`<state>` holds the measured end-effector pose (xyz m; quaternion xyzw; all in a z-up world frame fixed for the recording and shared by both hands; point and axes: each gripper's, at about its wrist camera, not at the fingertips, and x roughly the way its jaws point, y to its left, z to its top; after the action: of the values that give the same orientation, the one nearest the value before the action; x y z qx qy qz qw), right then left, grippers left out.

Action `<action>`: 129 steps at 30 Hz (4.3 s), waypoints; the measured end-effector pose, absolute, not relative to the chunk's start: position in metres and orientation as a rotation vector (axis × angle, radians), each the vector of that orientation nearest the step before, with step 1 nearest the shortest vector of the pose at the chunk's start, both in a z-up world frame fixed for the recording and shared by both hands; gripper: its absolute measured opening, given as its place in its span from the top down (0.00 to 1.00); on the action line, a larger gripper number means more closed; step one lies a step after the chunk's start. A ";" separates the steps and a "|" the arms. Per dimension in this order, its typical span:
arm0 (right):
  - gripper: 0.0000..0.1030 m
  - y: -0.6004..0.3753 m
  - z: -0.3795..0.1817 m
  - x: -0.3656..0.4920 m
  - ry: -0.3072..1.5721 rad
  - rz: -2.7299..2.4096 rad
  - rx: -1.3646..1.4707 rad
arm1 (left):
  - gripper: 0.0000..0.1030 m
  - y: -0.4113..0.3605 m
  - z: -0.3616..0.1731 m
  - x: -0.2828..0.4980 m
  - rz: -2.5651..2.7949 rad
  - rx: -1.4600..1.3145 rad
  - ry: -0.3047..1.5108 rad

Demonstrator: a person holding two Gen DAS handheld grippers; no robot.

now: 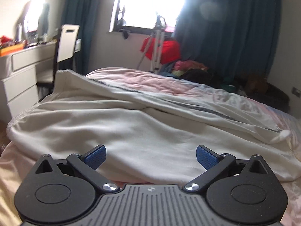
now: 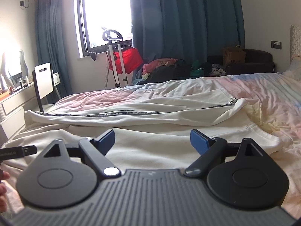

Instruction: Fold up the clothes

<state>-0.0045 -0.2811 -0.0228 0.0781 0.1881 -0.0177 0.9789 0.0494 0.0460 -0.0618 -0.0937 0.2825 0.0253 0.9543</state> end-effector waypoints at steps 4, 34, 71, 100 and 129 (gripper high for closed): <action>0.14 -0.288 -0.026 -0.001 0.404 -0.047 0.197 | 0.01 0.105 -0.070 0.053 0.208 -0.429 0.644; 0.14 -0.373 -0.071 0.015 0.607 -0.135 0.739 | 0.05 0.292 -0.123 0.041 0.283 -1.310 0.693; 0.95 -0.554 -0.138 0.028 0.236 -0.439 1.191 | 0.95 0.324 -0.122 0.045 0.239 -1.415 0.395; 0.94 -0.560 -0.118 0.433 0.534 -0.538 0.567 | 0.94 0.243 -0.059 0.494 0.377 -0.692 0.626; 0.11 -0.557 -0.117 0.214 0.418 -0.342 1.047 | 0.23 0.302 -0.111 0.260 0.269 -1.089 0.668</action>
<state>0.2143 -0.5574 -0.1174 0.4936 0.1969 -0.1611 0.8316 0.2605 0.3021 -0.1109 -0.5064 0.3110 0.1253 0.7944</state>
